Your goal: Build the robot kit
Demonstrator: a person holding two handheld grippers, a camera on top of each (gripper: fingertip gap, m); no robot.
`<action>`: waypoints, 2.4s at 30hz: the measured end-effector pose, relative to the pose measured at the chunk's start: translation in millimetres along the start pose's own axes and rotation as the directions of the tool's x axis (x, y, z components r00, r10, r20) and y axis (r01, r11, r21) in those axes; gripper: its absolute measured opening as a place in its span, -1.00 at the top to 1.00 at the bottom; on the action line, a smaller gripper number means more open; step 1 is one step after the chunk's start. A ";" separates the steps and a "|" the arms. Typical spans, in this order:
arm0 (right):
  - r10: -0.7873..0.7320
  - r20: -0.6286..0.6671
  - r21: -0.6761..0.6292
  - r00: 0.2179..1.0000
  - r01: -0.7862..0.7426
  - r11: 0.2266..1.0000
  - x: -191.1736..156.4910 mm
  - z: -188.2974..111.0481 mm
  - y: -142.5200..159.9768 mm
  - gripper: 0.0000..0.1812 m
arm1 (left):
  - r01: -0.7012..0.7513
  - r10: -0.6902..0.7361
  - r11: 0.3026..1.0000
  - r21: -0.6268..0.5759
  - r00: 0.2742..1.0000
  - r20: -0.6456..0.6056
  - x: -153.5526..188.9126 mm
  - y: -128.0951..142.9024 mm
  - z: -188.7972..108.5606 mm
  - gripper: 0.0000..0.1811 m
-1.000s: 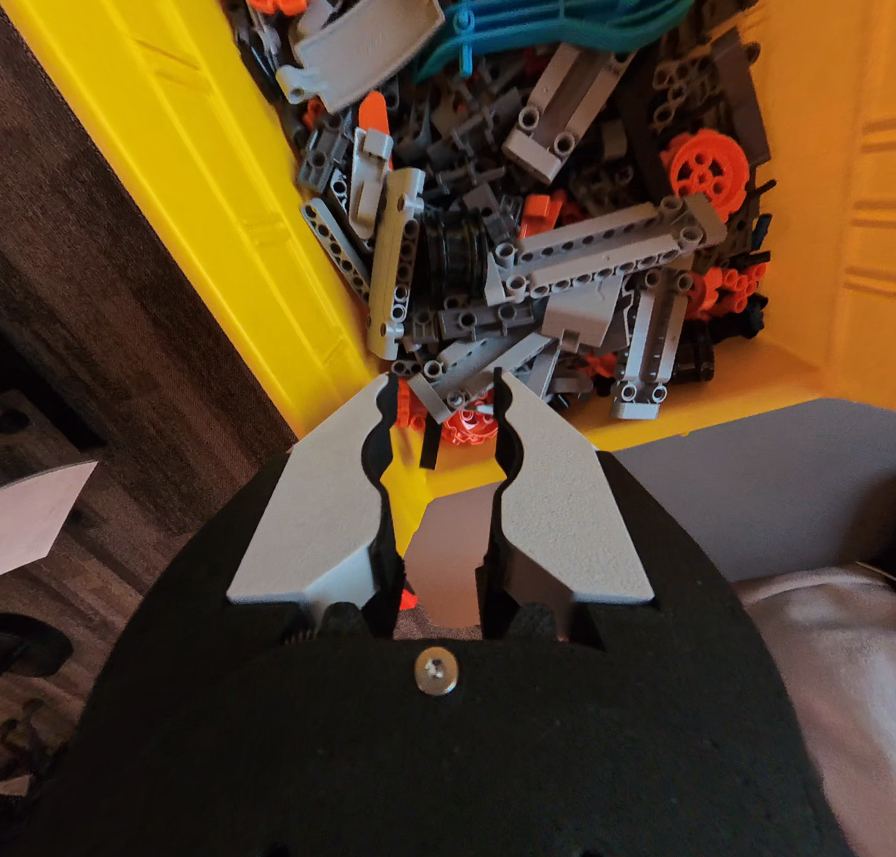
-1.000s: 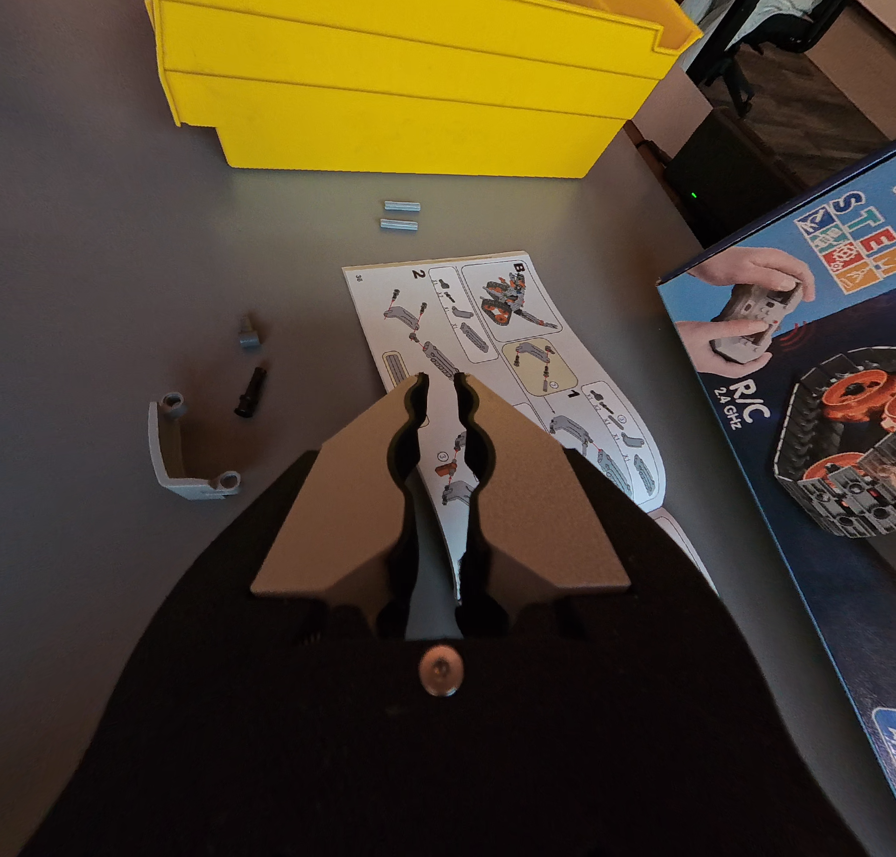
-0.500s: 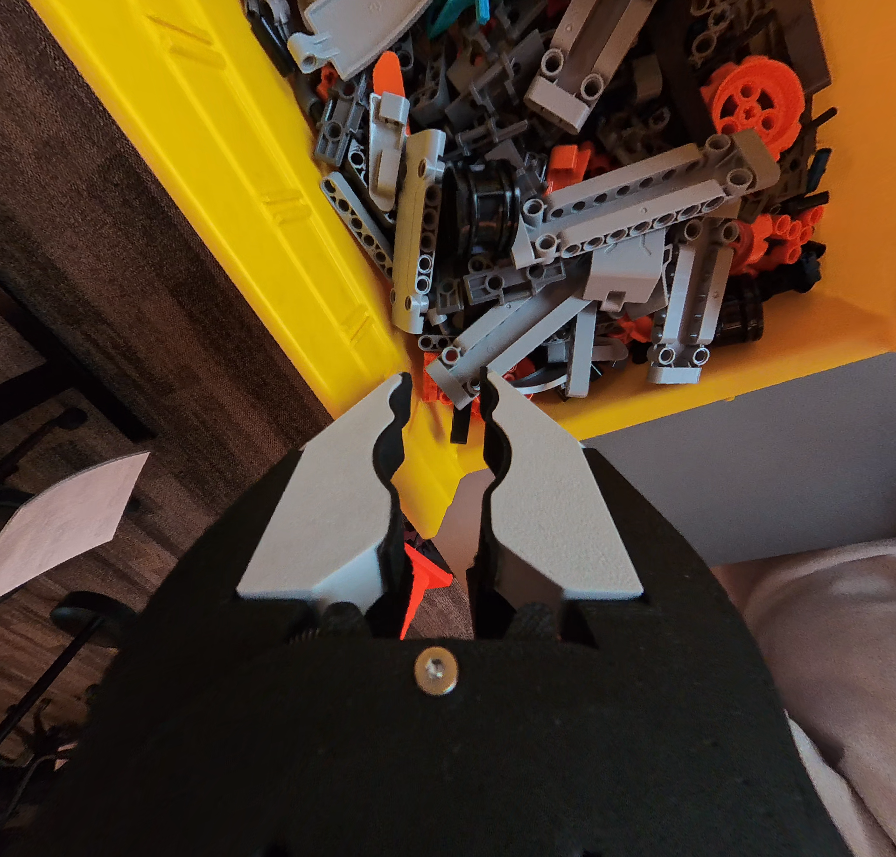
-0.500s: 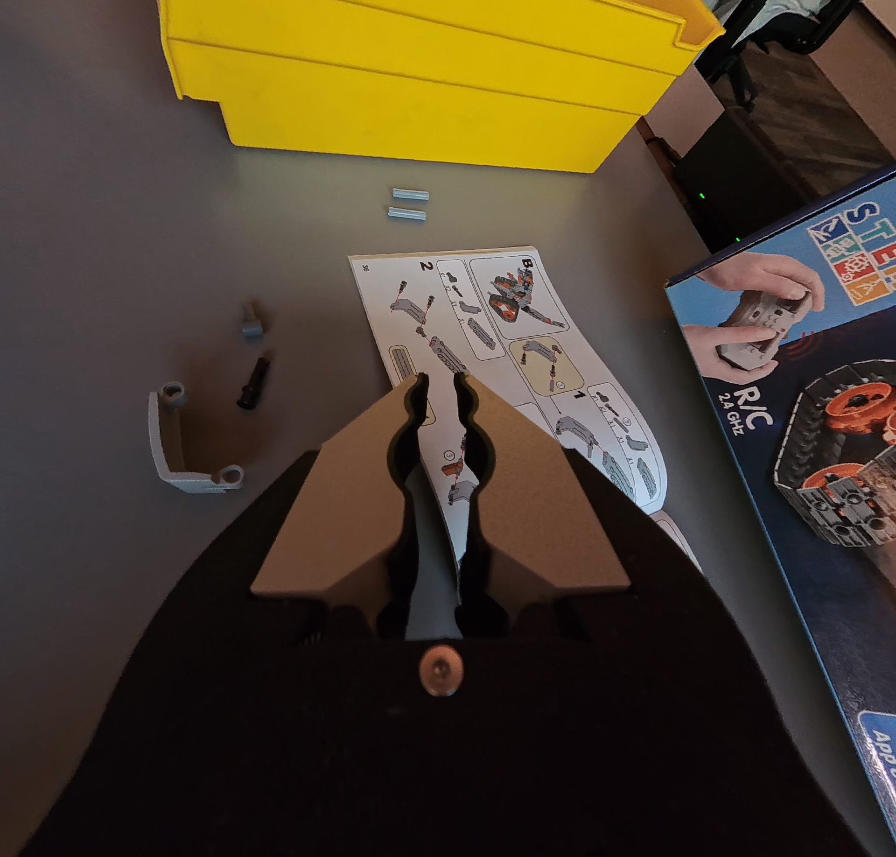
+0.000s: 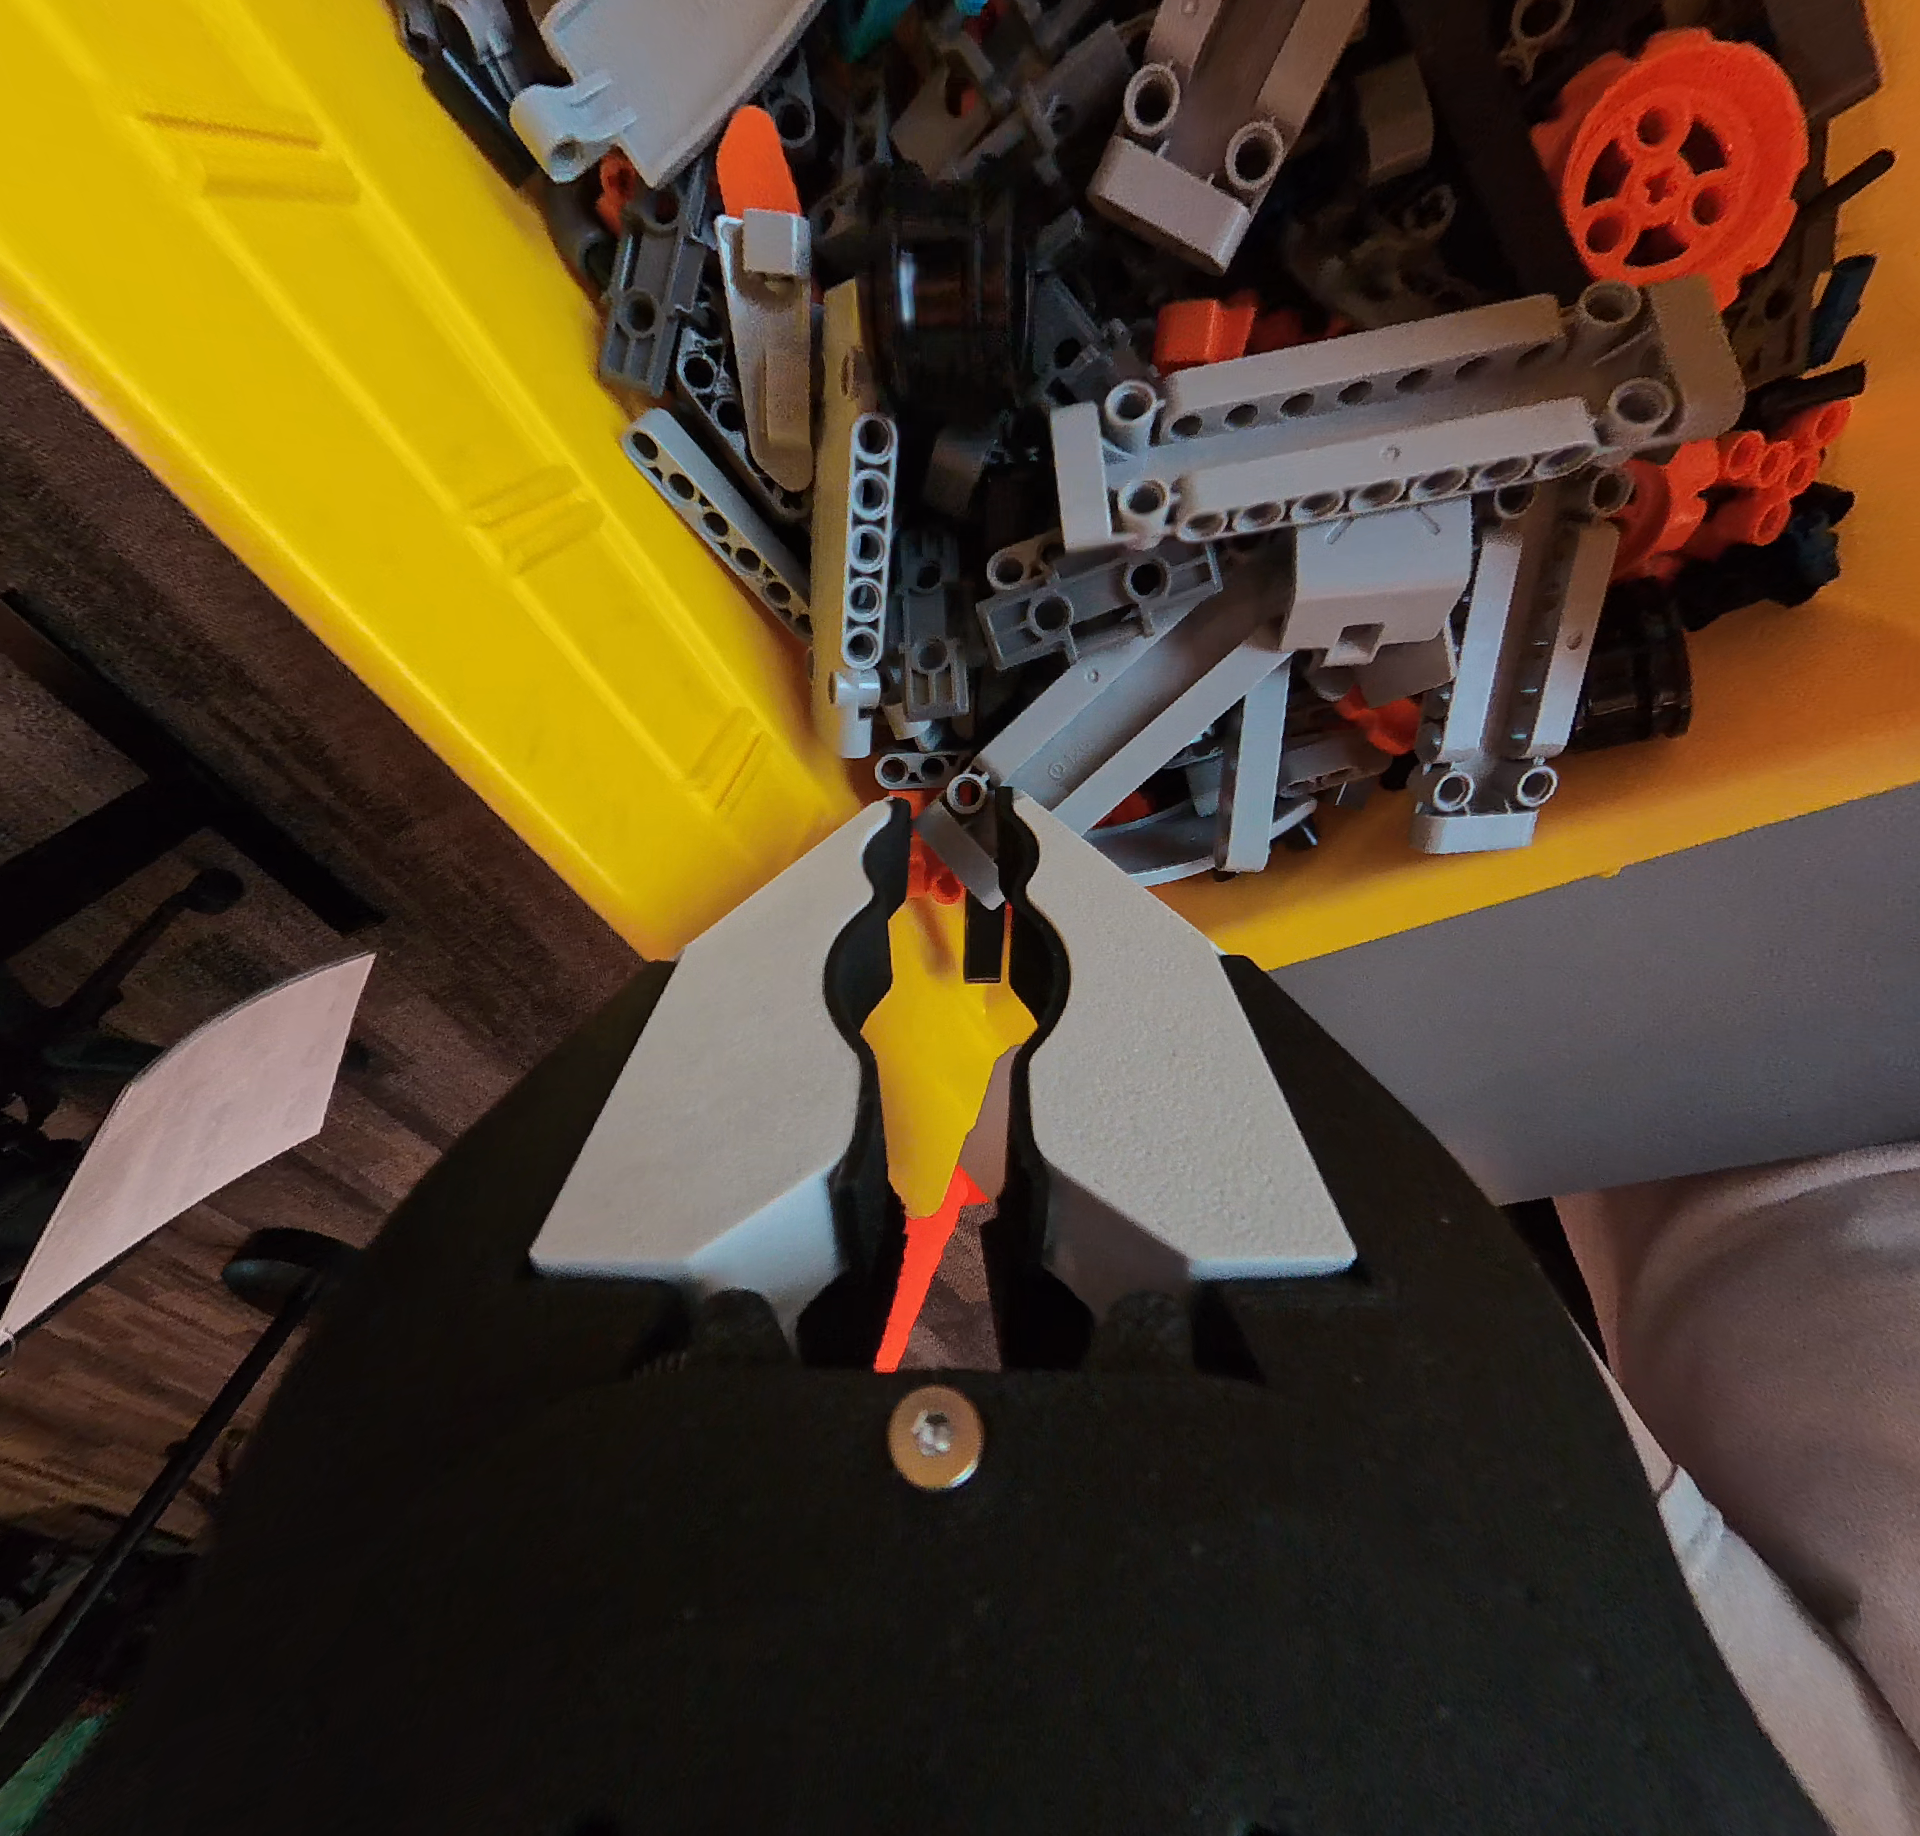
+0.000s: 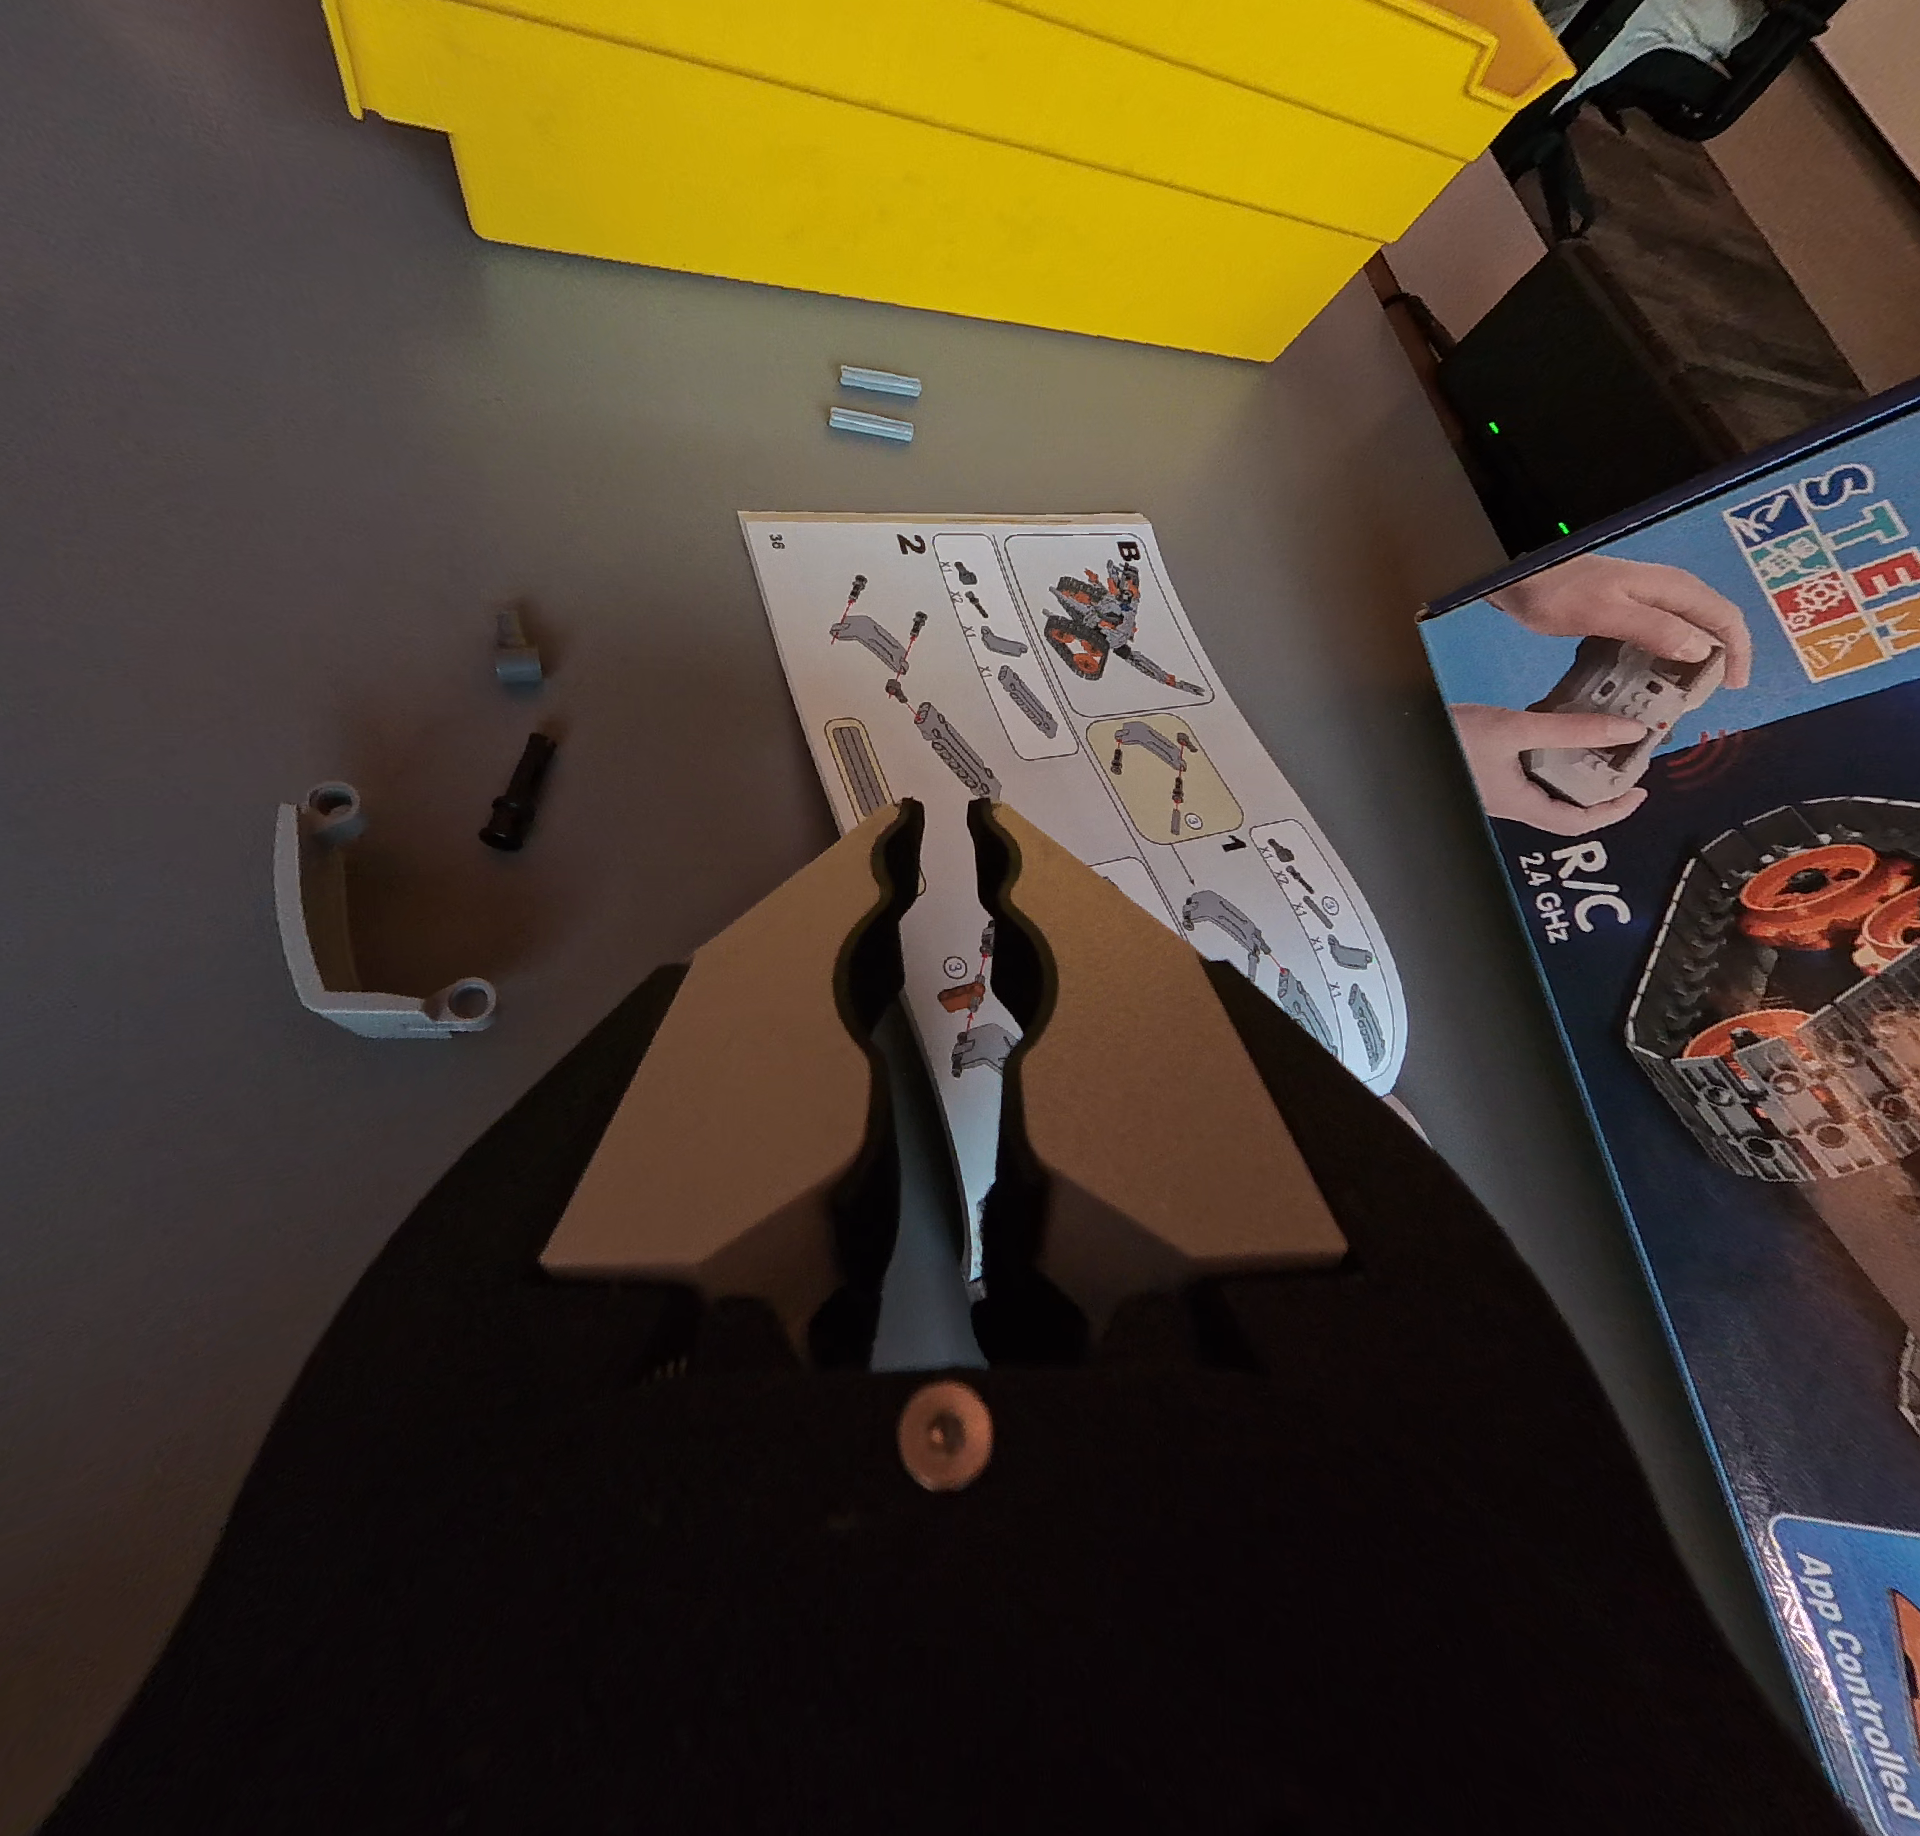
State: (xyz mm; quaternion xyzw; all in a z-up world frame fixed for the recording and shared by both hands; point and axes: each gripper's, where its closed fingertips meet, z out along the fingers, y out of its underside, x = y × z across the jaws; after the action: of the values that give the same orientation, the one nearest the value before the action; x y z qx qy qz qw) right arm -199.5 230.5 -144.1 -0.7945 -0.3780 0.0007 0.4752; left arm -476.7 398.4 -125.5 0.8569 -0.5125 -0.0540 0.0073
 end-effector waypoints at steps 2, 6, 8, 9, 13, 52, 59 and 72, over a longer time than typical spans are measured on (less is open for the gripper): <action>-0.003 0.000 -0.002 1.000 0.003 1.000 -0.3 0.2 0.2 0.91 | -0.001 0.001 1.000 -0.001 1.000 -0.001 0.2 -0.4 0.3 0.84; -0.013 0.002 -0.010 1.000 0.013 1.000 -1.8 1.4 0.8 0.91 | -0.017 0.017 1.000 0.001 1.000 0.003 0.6 -2.9 0.9 0.84; -0.019 0.002 -0.012 1.000 0.019 1.000 -2.5 1.8 0.6 0.91 | -0.042 0.042 0.999 0.008 0.999 0.006 2.4 -8.2 1.8 0.84; -0.021 0.002 -0.013 1.000 0.021 1.000 -2.7 1.8 0.6 0.91 | -0.053 0.053 0.999 0.010 0.999 -0.003 5.4 -11.3 2.6 0.84; -0.021 0.001 -0.012 1.000 0.021 1.000 -2.5 1.3 0.4 0.91 | -0.105 0.104 0.994 0.009 0.994 0.035 8.9 -21.1 4.4 0.84; -0.028 0.003 -0.030 1.000 0.028 0.999 -2.4 1.6 4.5 0.91 | -0.290 0.294 0.955 0.056 0.950 -0.101 33.1 10.5 -4.6 0.47; -0.028 0.005 -0.032 1.000 0.028 0.999 -2.6 1.8 5.2 0.91 | -0.273 0.273 0.962 0.014 0.957 -0.095 31.4 19.2 -2.8 0.44; -0.034 0.006 -0.043 0.999 0.034 0.998 -3.2 2.2 7.1 0.91 | -0.210 0.207 0.975 0.074 0.977 0.057 -0.8 -6.8 -7.5 0.41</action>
State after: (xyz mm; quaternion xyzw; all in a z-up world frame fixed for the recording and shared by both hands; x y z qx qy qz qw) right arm -198.3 228.3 -151.8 -0.7981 -0.3926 -0.0132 0.4568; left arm -470.4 402.0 -118.5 0.7964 -0.6014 -0.0535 -0.0336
